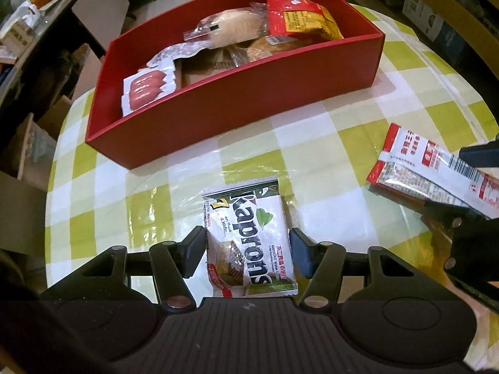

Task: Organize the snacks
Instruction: 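Place the Kaprons pack in the red box with the left tool while the right tool places the strip pack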

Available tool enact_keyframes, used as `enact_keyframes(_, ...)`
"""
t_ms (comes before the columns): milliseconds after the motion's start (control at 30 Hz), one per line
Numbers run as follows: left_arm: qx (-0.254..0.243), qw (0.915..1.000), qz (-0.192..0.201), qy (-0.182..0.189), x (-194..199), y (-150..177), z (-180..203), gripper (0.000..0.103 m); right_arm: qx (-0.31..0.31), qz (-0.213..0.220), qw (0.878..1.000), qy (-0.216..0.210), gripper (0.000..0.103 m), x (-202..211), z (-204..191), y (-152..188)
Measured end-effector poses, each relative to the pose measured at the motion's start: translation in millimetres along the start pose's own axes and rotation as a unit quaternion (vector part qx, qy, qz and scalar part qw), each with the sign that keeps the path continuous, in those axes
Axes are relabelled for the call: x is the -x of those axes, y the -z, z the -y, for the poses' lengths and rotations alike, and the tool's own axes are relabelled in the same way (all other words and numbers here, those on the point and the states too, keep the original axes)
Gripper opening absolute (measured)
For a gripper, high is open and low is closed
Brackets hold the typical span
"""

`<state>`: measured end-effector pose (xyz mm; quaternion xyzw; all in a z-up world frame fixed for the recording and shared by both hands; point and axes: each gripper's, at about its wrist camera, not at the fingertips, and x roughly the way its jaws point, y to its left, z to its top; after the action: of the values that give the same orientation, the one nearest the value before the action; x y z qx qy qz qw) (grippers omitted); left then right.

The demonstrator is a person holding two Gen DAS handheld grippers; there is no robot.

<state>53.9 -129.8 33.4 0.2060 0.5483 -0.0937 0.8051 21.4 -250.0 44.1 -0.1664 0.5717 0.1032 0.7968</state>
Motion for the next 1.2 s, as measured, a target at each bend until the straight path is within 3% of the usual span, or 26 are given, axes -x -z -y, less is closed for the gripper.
enact_keyframes(667,0.023,0.9995,0.022,0.003,22.8,7.9,-30.6,0.065,0.022,0.03,0.999,0.031,0.054,41.6,-23.3,-19.8)
enact_keyframes(1200,0.043,0.9975,0.055,-0.012,47.9,-9.2,-59.5,0.066,0.022,0.062,0.997,0.047,0.054,66.2,-23.7,-51.4)
